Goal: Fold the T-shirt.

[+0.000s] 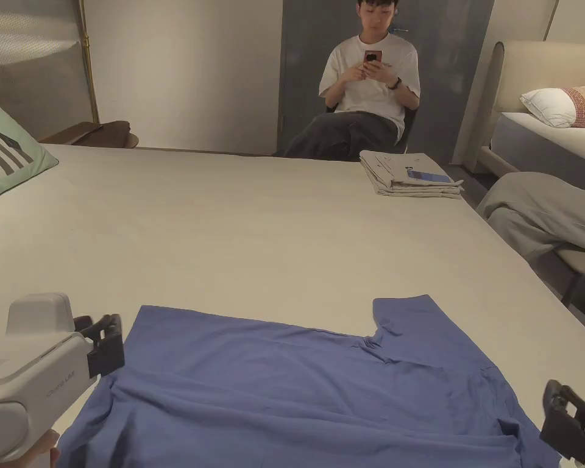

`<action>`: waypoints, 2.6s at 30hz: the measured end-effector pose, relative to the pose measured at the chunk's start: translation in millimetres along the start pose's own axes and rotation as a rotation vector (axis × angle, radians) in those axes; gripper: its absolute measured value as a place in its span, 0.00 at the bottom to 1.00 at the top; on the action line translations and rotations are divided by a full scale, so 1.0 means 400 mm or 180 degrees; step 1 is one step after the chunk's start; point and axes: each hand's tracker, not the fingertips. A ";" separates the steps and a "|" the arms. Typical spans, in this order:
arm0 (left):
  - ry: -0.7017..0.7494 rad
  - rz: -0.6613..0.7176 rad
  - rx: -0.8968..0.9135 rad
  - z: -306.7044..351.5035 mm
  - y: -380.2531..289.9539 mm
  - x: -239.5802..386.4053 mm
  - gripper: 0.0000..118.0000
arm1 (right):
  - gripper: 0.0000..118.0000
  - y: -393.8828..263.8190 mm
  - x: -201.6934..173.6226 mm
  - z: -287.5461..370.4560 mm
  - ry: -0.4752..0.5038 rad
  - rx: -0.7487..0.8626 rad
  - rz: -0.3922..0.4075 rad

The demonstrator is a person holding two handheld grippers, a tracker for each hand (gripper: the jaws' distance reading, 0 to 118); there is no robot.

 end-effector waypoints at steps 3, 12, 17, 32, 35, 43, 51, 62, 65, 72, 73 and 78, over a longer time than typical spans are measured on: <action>0.0020 -0.0052 0.0086 0.046 -0.019 -0.007 0.00 | 0.00 0.004 -0.014 0.038 -0.0037 0.0113 -0.0025; -0.0048 -0.0029 -0.0168 0.082 -0.063 -0.068 0.00 | 0.00 -0.026 -0.037 0.068 0.0052 0.0026 0.0015; -0.0035 0.0137 -0.0809 0.017 -0.103 -0.120 0.79 | 0.00 -0.061 -0.039 0.062 0.0087 -0.0138 0.0041; 0.0210 0.0014 -0.1455 -0.124 -0.221 -0.134 0.10 | 0.22 -0.147 -0.020 -0.005 -0.0029 -0.0788 0.0069; 0.0218 0.0019 -0.1385 -0.106 -0.206 -0.118 0.04 | 0.91 -0.170 -0.013 -0.034 0.0022 -0.1220 0.0077; 0.0263 0.0001 -0.1295 -0.067 -0.184 -0.105 0.03 | 0.64 -0.244 -0.043 -0.075 0.0231 -0.1598 0.0235; 0.0229 0.0113 -0.1270 0.012 -0.162 -0.104 0.01 | 0.05 -0.163 -0.031 -0.052 0.0406 -0.1437 0.0418; 0.0286 0.0341 -0.1438 0.186 -0.239 -0.083 0.01 | 0.04 -0.097 0.046 0.059 0.0488 -0.1499 0.0403; 0.0288 0.0427 -0.1490 0.197 -0.281 -0.091 0.01 | 0.04 -0.136 0.056 0.047 0.0451 -0.1622 0.0404; 0.0352 0.0486 -0.1473 0.196 -0.313 -0.096 0.20 | 0.08 -0.194 0.066 0.036 0.0385 -0.1682 0.0385; 0.0360 0.0504 -0.1443 0.200 -0.306 -0.099 0.44 | 0.25 -0.189 0.070 0.041 0.0337 -0.1631 0.0341; 0.0132 0.0451 -0.0715 0.226 -0.213 -0.070 0.85 | 0.74 -0.094 0.064 0.090 0.0387 -0.0790 0.0061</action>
